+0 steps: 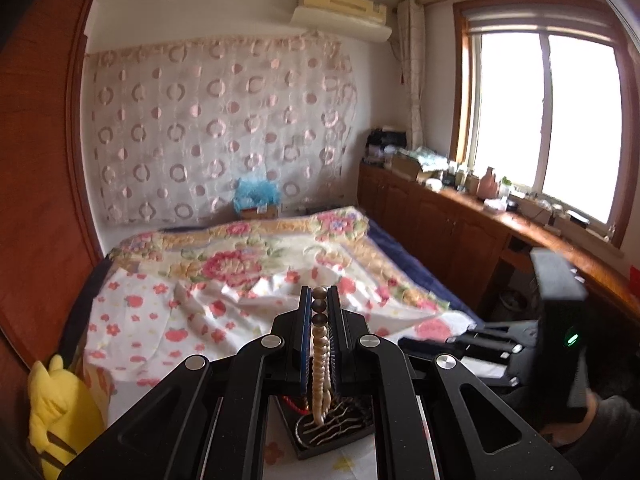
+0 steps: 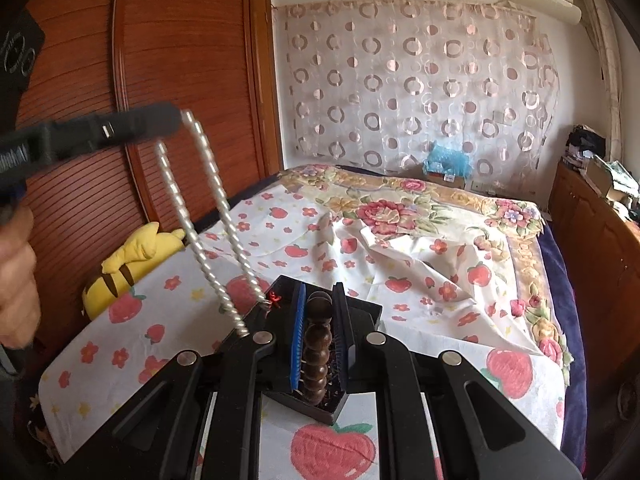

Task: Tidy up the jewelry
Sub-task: 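Lower the pearl necklace and bead bracelet into the black box, opening both grippers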

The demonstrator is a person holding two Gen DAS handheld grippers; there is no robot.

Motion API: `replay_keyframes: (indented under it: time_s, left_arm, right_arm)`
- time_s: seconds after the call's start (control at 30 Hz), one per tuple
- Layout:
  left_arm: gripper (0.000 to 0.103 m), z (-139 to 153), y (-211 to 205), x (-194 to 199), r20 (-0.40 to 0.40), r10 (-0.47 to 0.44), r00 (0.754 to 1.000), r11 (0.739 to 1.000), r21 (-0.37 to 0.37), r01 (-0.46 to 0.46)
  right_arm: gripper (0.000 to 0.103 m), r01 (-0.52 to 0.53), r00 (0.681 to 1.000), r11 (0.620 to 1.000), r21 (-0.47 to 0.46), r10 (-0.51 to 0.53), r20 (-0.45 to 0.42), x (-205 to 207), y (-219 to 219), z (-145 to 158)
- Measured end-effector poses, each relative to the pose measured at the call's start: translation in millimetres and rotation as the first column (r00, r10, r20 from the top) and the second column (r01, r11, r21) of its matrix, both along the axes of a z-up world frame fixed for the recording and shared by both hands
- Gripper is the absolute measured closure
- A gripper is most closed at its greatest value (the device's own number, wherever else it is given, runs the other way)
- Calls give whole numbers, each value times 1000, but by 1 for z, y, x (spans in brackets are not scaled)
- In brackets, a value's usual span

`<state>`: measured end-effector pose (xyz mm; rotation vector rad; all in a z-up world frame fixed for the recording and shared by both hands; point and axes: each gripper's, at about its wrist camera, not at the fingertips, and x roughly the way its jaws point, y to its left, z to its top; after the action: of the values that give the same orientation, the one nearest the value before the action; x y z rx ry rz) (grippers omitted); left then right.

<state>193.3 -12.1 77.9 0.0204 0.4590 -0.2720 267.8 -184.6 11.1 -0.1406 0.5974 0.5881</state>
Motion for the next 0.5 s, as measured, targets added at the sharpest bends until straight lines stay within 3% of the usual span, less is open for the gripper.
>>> replay_keyframes:
  time_s: [0.2, 0.37, 0.43, 0.5]
  left_arm:
    - [96, -51, 1, 14, -95, -11, 995, 1000, -9, 10]
    - [96, -71, 1, 15, -121, -4, 993, 1000, 11, 6]
    - [91, -73, 2, 15, -131, 2, 991, 1000, 11, -1]
    - [79, -75, 6, 11, -128, 6, 992, 1000, 16, -4]
  right_arm:
    - [88, 8, 999, 1000, -17, -9, -32, 10, 5, -20]
    - [88, 9, 995, 1000, 7, -9, -99, 21, 6, -42]
    - [87, 6, 993, 1000, 2, -6, -121, 23, 7, -52]
    - [87, 23, 993, 1000, -14, -24, -117, 23, 6, -57]
